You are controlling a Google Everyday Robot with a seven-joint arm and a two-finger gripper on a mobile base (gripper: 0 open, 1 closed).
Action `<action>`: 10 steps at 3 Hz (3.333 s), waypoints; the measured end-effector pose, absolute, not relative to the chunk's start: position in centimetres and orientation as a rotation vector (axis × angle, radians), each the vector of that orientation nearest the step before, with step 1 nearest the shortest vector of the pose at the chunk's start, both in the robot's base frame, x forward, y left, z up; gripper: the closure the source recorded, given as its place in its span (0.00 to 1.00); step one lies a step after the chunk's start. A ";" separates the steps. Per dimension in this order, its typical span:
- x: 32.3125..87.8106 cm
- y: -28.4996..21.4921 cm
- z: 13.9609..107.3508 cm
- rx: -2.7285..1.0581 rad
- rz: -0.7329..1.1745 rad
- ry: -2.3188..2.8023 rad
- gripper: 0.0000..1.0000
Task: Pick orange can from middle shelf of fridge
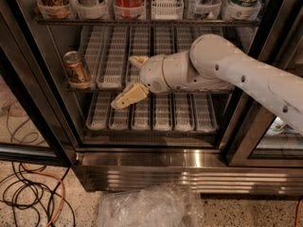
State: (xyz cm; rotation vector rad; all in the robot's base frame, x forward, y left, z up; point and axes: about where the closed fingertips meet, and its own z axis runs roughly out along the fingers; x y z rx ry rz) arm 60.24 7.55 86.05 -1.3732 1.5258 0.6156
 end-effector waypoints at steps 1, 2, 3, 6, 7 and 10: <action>63.0 10.2 85.5 -1.354 0.624 1.474 0.02; 66.0 12.7 86.3 -1.332 0.616 1.400 0.00; 66.0 12.8 86.2 -1.331 0.618 1.400 0.00; 68.6 20.1 84.7 -1.297 0.673 1.306 0.01; 69.2 22.2 84.9 -1.289 0.694 1.267 0.03; 69.5 24.6 85.2 -1.281 0.730 1.220 0.47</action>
Offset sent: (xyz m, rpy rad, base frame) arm 0.0914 0.0762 0.0114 0.1372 -0.1604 0.0216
